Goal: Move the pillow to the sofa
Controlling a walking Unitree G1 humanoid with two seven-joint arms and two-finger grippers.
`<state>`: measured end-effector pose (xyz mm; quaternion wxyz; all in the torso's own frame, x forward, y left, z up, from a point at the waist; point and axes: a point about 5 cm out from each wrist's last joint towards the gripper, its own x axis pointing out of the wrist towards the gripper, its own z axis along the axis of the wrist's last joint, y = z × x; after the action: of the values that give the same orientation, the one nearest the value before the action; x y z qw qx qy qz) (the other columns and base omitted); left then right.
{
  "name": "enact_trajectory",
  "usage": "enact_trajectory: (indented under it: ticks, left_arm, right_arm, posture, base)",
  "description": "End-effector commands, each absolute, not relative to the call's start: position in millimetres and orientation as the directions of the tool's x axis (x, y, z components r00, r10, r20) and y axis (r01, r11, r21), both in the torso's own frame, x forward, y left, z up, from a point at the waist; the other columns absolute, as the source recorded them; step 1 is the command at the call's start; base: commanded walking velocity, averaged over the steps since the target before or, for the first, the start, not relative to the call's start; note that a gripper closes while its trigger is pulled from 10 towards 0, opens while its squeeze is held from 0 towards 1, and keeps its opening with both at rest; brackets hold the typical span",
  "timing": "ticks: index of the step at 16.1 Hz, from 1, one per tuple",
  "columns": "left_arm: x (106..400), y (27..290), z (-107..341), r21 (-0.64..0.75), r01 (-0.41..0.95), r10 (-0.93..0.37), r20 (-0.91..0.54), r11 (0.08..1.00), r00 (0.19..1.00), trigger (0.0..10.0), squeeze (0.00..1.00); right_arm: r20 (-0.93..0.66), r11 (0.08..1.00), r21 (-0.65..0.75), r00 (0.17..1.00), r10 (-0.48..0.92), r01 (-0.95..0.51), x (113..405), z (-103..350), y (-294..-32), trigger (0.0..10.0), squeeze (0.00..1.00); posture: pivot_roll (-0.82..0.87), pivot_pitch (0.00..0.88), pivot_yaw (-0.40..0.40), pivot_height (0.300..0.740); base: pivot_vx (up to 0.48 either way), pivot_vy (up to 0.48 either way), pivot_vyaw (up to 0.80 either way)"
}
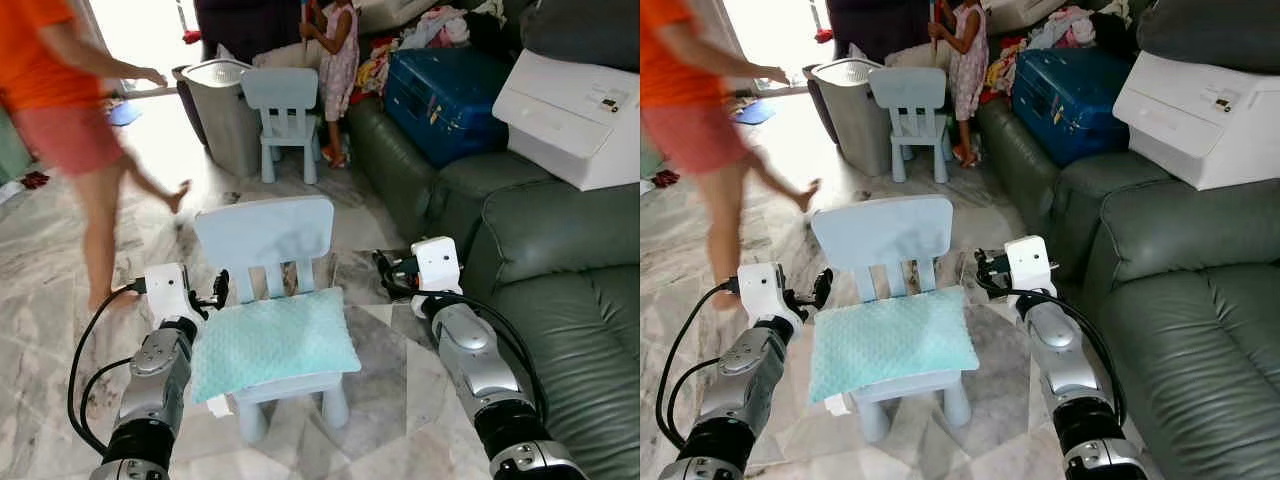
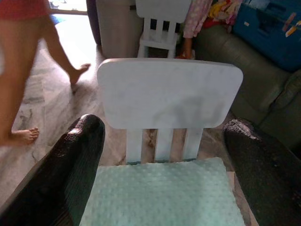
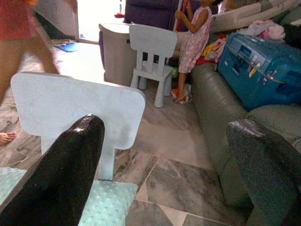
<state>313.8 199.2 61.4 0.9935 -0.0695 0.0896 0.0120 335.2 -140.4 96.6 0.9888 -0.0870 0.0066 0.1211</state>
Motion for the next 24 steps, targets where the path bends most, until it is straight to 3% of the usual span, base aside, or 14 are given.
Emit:
enact_trajectory:
  ticks: [1, 14, 24]
  left_arm:
    - [315.8, 203.0, 66.7, -0.134, -0.045, 0.023, -0.16, 0.99, 0.987, 10.0, 0.0]
    - [315.2, 201.6, 64.5, -0.136, -0.041, 0.018, -0.169, 0.99, 0.985, 10.0, 0.0]
    - [312.9, 201.8, 58.6, -0.098, -0.082, 0.062, -0.198, 0.992, 0.978, 10.0, 0.0]
  right_arm:
    - [-0.022, 0.955, -0.168, 0.969, 0.246, -0.246, 337.2, 100.1, -138.4, 10.0, 0.0]
    - [-0.023, 0.952, -0.174, 0.968, 0.25, -0.251, 337.1, 99.5, -138.9, 10.0, 0.0]
    - [-0.029, 0.951, -0.177, 0.967, 0.254, -0.255, 335.0, 97.3, -139.5, 10.0, 0.0]
  posture:
    - [-0.12, 0.0, 0.05, 0.74]
    - [-0.12, 0.0, 0.049, 0.74]
    - [-0.12, 0.0, 0.045, 0.74]
  base:
    - [0.292, 0.0, 0.0]
    - [0.282, 0.286, 0.0]
    - [0.0, 0.025, 0.0]
